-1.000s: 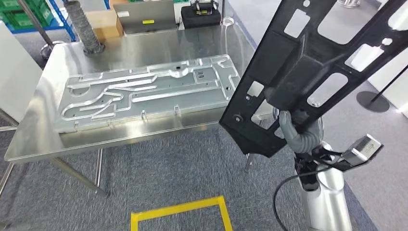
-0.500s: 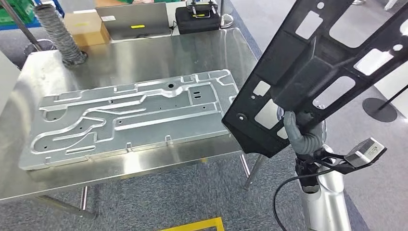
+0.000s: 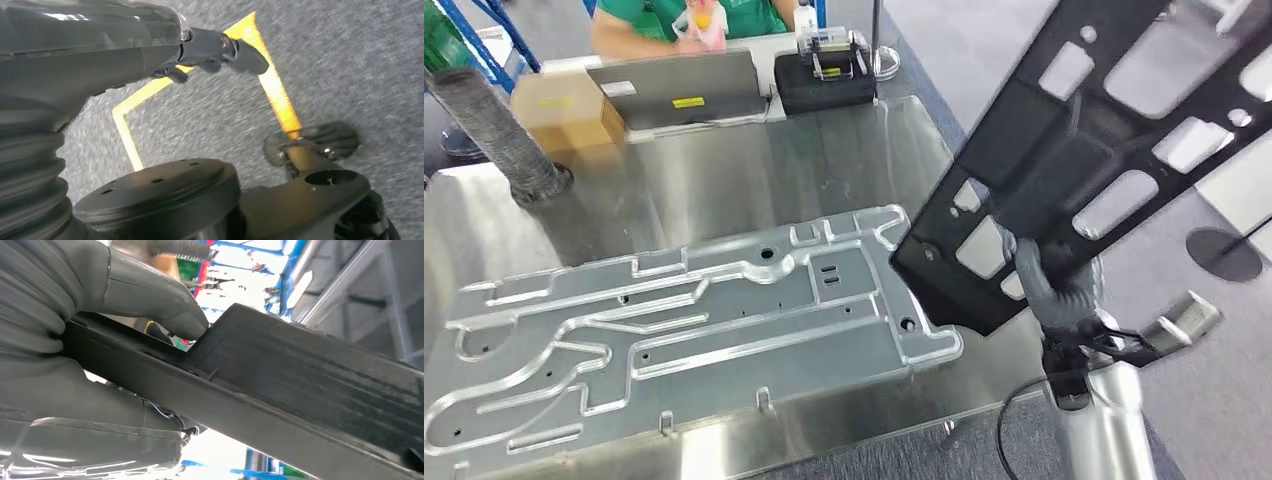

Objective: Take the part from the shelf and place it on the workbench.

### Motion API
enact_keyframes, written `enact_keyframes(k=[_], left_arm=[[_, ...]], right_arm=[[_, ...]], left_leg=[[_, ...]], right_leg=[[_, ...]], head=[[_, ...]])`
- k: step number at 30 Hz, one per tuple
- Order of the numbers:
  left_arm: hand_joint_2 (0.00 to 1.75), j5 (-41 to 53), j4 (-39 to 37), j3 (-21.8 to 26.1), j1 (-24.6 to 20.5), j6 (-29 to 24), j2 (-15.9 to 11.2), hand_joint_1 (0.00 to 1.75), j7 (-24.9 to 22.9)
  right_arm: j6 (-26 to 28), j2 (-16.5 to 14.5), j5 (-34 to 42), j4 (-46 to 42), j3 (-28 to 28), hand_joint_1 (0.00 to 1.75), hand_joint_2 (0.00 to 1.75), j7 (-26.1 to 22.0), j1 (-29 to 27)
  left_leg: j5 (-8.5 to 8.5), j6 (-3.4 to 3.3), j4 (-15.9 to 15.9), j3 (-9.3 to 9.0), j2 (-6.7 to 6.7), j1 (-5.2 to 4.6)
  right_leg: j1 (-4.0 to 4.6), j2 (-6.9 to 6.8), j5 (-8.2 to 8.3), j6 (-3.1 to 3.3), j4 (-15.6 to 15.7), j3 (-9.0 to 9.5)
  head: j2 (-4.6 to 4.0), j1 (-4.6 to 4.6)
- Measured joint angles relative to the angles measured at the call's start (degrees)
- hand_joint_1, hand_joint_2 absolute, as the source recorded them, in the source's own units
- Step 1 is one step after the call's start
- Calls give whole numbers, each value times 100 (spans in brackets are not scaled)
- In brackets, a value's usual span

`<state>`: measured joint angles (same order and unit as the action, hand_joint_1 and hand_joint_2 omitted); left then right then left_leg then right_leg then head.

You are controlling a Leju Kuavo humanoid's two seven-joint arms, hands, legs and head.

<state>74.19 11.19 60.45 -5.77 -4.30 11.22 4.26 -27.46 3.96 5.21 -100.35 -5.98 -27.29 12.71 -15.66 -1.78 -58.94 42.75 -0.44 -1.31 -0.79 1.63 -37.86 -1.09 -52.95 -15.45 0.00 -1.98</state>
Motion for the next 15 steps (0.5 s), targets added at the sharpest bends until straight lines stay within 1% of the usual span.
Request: enact_keyframes(k=[1,2,3,4,5,6,7,8,9,10,11,12,13,15], left_arm=[[175,24,0,-8,-35,0,2,0,-4],[175,46,1,-18,-57,0,1,0,-9],[175,60,1,-26,-67,1,1,0,-11],[175,72,2,-31,-68,2,-1,0,-13],[175,81,2,-36,-61,4,-1,0,-13],[175,91,1,-39,-52,10,0,0,-10],[175,103,1,-44,-41,22,0,0,-6],[175,121,0,-49,-32,37,1,0,-2],[175,139,0,-52,-25,53,1,0,1],[175,159,-1,-56,-20,69,2,0,1],[175,176,-4,-59,-14,83,8,0,-1],[175,186,-7,-61,-6,93,14,0,-3],[175,192,-10,-63,0,99,21,0,-4],[175,196,-13,-72,5,104,29,0,-8]], right_arm=[[18,-8,-57,7,0,175,175,59,77],[44,-19,-131,27,1,175,175,108,186],[71,-28,-223,70,1,175,175,145,315],[101,-33,-322,133,3,175,175,166,459],[154,-37,-476,245,16,175,175,182,630],[218,-38,-656,375,43,175,175,198,802],[296,-38,-871,519,94,175,175,226,997],[383,-38,-1106,684,171,175,175,262,1216],[453,-38,-1310,832,267,175,175,297,1455],[518,-38,-1524,992,391,175,175,325,1715],[577,-38,-1720,1141,526,175,175,339,1960],[638,-40,-1911,1285,669,175,175,345,2186],[693,-41,-2083,1415,810,175,175,347,2377],[774,-43,-2279,1604,1032,175,175,355,2657]], left_leg=[[-103,-24,-63,-14,6,-9],[-192,-65,-87,-52,8,-11],[-257,-103,-76,-100,11,-2],[-309,-129,-51,-147,14,9],[-361,-151,-40,-182,16,6],[-404,-162,-35,-208,16,4],[-449,-167,-34,-240,15,0],[-493,-170,-35,-277,13,-4],[-532,-168,-34,-321,11,-7],[-569,-163,-33,-369,10,-11],[-599,-156,-31,-409,9,-13],[-619,-143,-31,-439,2,-14],[-631,-126,-30,-452,-4,-10],[-638,-82,-17,-458,-20,0]], right_leg=[[-24,-1,-86,-33,20,82],[-37,-20,-165,-67,-51,95],[-40,-48,-267,-95,-248,10],[-40,-78,-395,-113,-600,-198],[-29,-103,-527,-128,-1096,-557],[-21,-108,-613,-137,-1568,-952],[-11,-109,-589,-139,-1912,-1325],[3,-109,-437,-130,-2059,-1620],[23,-109,-140,-110,-1939,-1788],[51,-105,260,-76,-1611,-1856],[83,-94,601,-31,-1255,-1862],[113,-84,868,17,-934,-1845],[138,-76,1003,63,-722,-1824],[154,-71,1022,125,-593,-1800]], head=[[0,-1],[0,-1],[0,-3],[0,-2],[0,-2],[0,-3],[0,-3],[0,-3],[0,-3],[0,-3],[0,-3],[0,-2],[0,-2],[0,0]])
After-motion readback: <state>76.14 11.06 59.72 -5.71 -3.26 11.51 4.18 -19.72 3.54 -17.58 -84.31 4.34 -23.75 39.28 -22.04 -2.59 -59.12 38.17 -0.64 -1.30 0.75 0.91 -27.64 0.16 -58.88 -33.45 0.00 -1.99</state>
